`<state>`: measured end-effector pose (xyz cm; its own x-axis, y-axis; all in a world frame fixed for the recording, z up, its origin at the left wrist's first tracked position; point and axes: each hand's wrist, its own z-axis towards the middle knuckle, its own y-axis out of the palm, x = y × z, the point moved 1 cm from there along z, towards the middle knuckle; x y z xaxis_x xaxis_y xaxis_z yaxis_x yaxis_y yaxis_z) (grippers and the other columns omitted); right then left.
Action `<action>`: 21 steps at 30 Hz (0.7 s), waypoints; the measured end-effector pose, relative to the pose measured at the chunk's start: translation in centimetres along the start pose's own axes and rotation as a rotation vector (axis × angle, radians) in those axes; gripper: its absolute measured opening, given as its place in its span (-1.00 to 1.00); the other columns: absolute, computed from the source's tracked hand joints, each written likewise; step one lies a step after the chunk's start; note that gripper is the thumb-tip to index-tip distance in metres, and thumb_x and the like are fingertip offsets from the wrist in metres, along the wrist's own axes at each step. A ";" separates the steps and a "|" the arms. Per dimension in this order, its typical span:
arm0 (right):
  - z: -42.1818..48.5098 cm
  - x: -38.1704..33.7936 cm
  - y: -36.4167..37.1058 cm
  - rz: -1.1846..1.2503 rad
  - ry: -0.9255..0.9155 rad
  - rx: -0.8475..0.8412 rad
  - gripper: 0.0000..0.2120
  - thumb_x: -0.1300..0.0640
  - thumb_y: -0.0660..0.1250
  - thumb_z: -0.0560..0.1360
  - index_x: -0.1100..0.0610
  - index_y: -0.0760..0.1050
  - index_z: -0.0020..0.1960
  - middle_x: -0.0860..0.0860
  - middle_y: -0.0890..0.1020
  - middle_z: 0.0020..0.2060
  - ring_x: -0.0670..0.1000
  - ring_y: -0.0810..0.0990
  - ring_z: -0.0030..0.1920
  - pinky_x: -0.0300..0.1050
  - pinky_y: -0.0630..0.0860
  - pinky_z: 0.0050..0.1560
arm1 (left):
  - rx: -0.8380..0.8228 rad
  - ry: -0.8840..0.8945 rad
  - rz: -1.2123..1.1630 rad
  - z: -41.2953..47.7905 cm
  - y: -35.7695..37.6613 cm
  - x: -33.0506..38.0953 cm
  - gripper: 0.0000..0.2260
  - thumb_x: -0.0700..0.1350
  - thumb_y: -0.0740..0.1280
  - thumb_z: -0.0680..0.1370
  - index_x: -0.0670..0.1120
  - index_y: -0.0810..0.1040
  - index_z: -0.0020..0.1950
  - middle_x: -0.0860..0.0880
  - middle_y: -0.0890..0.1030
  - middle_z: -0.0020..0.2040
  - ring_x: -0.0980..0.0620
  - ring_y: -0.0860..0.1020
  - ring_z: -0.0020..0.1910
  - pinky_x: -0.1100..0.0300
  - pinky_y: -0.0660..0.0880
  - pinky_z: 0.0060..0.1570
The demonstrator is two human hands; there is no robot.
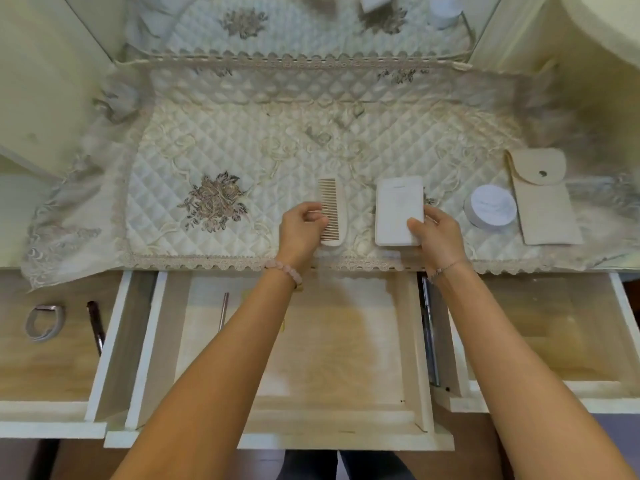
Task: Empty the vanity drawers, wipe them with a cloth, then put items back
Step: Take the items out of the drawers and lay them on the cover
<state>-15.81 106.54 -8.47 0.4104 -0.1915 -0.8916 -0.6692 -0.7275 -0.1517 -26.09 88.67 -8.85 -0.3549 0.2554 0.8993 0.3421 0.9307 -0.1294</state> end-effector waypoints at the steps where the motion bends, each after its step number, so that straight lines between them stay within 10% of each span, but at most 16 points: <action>1: 0.8 -0.2 -0.2 0.001 0.000 0.020 -0.60 0.35 0.22 0.49 0.24 0.38 0.32 0.06 0.57 0.07 -0.07 0.57 -0.03 -0.34 0.52 -0.13 | -0.017 -0.010 0.007 0.6 0.8 0.3 -0.78 -0.33 0.30 0.51 -0.20 0.51 0.15 0.00 0.50 -0.20 0.01 0.53 -0.10 0.16 0.53 -0.04; 5: 3.1 -0.2 -1.6 -0.048 0.008 0.070 -0.60 0.35 0.21 0.48 0.25 0.39 0.31 0.09 0.57 0.08 0.02 0.56 0.05 -0.29 0.57 -0.12 | -0.068 -0.049 0.007 2.4 3.8 0.8 -0.74 -0.39 0.28 0.50 -0.25 0.50 0.18 -0.02 0.52 -0.22 0.02 0.53 -0.20 0.18 0.55 -0.20; 8: 3.7 0.5 -3.0 -0.051 0.034 0.133 -0.61 0.33 0.25 0.49 0.28 0.39 0.31 0.18 0.56 0.15 0.05 0.56 0.06 -0.08 0.52 0.09 | -0.072 -0.091 -0.013 3.1 5.6 0.6 -0.77 -0.43 0.28 0.48 -0.26 0.52 0.11 -0.05 0.54 -0.22 -0.08 0.58 -0.08 -0.03 0.54 0.06; 21: 3.0 2.6 -3.4 -0.150 -0.021 0.399 -0.72 0.13 0.39 0.43 0.16 0.56 0.12 0.09 0.64 0.02 -0.05 0.56 -0.07 -0.21 0.46 -0.01 | -0.032 -0.016 0.210 2.2 7.4 -0.2 -0.88 -0.31 0.39 0.44 -0.21 0.57 -0.05 -0.13 0.58 -0.17 -0.09 0.59 -0.17 0.00 0.57 -0.01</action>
<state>-14.32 110.52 -11.54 0.5116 -0.0863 -0.8548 -0.7917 -0.4338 -0.4301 -25.42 96.14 -10.92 -0.2867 0.4472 0.8472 0.4370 0.8480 -0.2998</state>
